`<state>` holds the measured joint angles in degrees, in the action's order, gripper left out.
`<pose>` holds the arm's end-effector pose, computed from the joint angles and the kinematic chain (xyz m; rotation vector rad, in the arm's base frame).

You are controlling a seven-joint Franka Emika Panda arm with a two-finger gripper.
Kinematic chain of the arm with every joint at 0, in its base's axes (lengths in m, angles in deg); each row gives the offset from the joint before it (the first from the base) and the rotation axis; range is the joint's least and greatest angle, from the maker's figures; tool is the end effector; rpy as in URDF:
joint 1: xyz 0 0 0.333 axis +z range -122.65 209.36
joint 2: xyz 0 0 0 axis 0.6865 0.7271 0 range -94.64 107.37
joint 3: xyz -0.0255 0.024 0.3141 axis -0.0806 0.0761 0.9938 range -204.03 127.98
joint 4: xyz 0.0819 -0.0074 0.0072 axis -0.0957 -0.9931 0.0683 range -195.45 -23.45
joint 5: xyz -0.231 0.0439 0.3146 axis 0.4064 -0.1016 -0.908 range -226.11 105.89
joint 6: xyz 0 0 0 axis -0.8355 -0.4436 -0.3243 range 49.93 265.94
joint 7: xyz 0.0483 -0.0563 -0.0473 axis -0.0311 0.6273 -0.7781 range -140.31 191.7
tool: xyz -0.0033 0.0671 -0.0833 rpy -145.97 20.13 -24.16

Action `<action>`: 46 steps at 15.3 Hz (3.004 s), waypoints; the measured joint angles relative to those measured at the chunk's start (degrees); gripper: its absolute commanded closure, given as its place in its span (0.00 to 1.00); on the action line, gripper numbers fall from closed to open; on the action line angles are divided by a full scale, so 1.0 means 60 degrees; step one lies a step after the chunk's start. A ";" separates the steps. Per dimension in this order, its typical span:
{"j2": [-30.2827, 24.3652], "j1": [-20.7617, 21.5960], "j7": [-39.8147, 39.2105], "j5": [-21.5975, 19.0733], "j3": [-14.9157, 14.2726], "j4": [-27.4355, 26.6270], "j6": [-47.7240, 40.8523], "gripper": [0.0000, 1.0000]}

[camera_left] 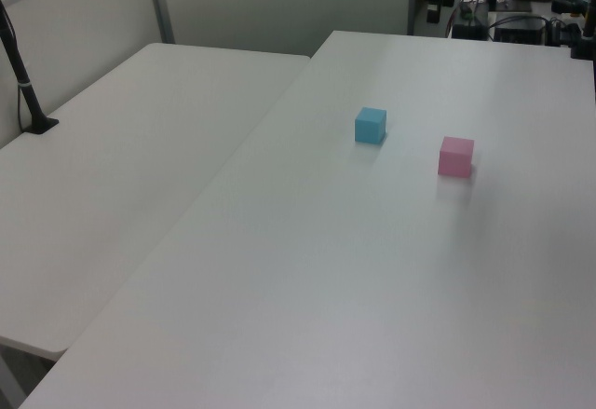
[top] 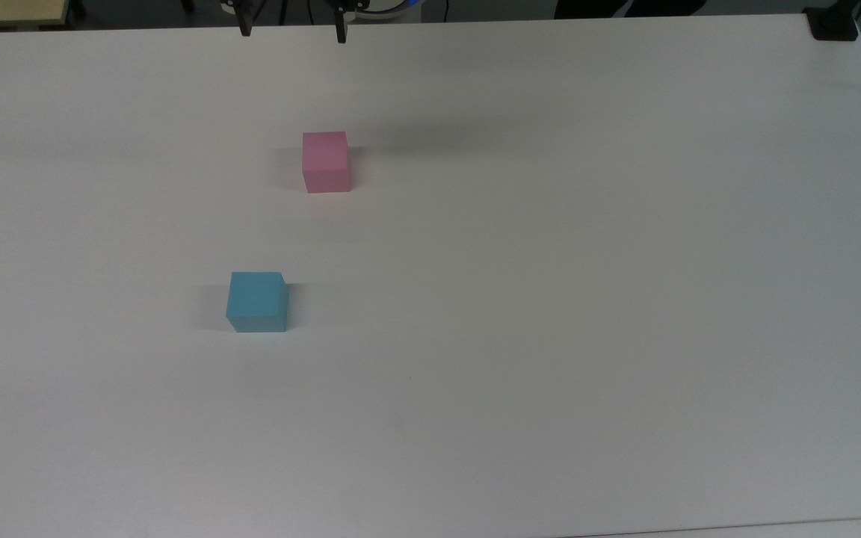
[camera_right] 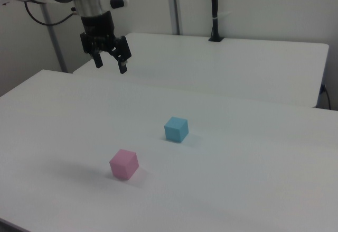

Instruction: Put blue cube on pink cube

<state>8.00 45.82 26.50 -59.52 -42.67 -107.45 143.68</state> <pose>0.5683 -0.0221 0.6295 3.1260 -0.0809 0.0847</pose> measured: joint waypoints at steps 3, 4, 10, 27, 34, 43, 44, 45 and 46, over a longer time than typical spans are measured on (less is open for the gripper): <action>0.0001 -0.0008 -0.0094 0.0001 -0.0005 0.0000 0.0000 0.00; 0.0002 -0.0010 -0.0152 0.0001 -0.0005 0.0000 0.0000 0.00; 0.0006 -0.0017 -0.0252 0.0005 -0.0006 -0.0003 0.0000 0.00; -0.0011 -0.0068 -0.0635 0.0064 -0.0108 -0.0004 -0.0078 0.00; -0.0029 -0.0135 -0.0900 0.0122 -0.0110 -0.0001 -0.0342 0.00; -0.0040 -0.0269 -0.1548 0.0127 -0.0469 0.0000 -0.0343 0.00; -0.0040 -0.0276 -0.1548 0.0127 -0.0470 0.0000 -0.0343 0.00; -0.0040 -0.0285 -0.1548 0.0127 -0.0475 0.0000 -0.0343 0.00; -0.0038 -0.0300 -0.1548 0.0128 -0.0481 0.0000 -0.0343 0.00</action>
<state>7.77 44.02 17.21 -58.75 -45.55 -107.45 141.62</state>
